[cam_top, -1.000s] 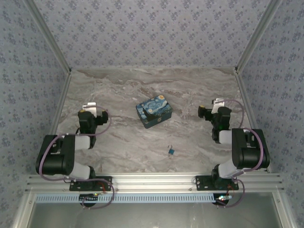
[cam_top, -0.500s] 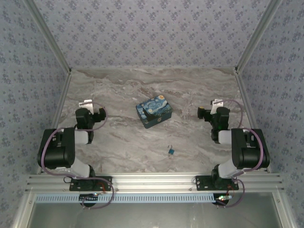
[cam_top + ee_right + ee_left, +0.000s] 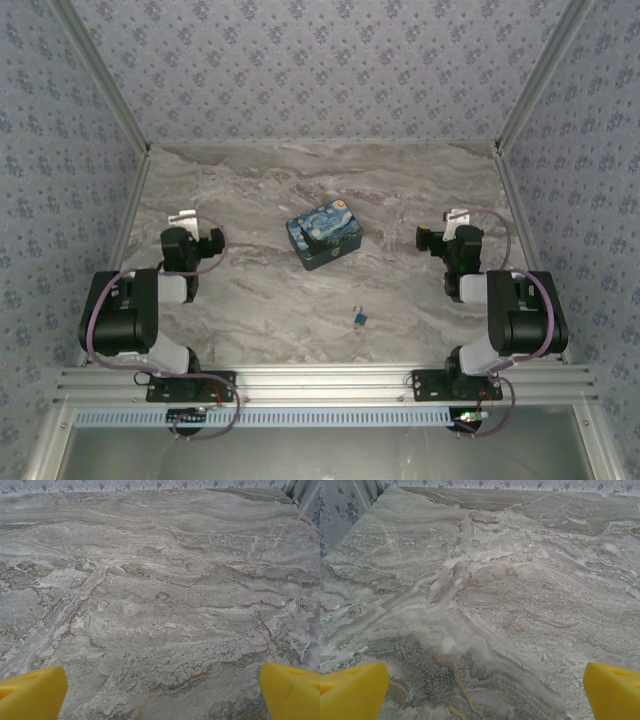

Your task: Unlock a padlock with a key

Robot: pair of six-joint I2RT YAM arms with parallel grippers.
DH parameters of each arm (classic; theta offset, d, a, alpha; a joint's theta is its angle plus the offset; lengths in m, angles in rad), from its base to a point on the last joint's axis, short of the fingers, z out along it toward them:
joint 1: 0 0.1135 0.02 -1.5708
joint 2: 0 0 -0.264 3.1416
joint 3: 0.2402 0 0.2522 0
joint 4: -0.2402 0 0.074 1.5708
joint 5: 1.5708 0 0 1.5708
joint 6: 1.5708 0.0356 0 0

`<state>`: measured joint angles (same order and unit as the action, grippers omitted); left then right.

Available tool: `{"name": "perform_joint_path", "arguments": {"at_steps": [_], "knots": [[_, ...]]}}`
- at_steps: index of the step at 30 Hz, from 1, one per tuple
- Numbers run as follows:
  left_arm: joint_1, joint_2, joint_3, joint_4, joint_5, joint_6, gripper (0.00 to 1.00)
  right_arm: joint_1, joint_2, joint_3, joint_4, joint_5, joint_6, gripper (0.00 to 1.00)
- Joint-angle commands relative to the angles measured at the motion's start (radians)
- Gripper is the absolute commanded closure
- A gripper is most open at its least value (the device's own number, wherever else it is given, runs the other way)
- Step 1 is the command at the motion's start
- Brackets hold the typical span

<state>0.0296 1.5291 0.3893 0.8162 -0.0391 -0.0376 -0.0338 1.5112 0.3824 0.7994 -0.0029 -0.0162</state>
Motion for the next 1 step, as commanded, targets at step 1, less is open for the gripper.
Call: {"name": "perform_joint_path", "arguments": {"at_steps": [1], "knots": [[-0.008, 0.003, 0.023, -0.005, -0.005, 0.006, 0.0, 0.0, 0.01, 0.01, -0.002, 0.013, -0.013, 0.0]]}}
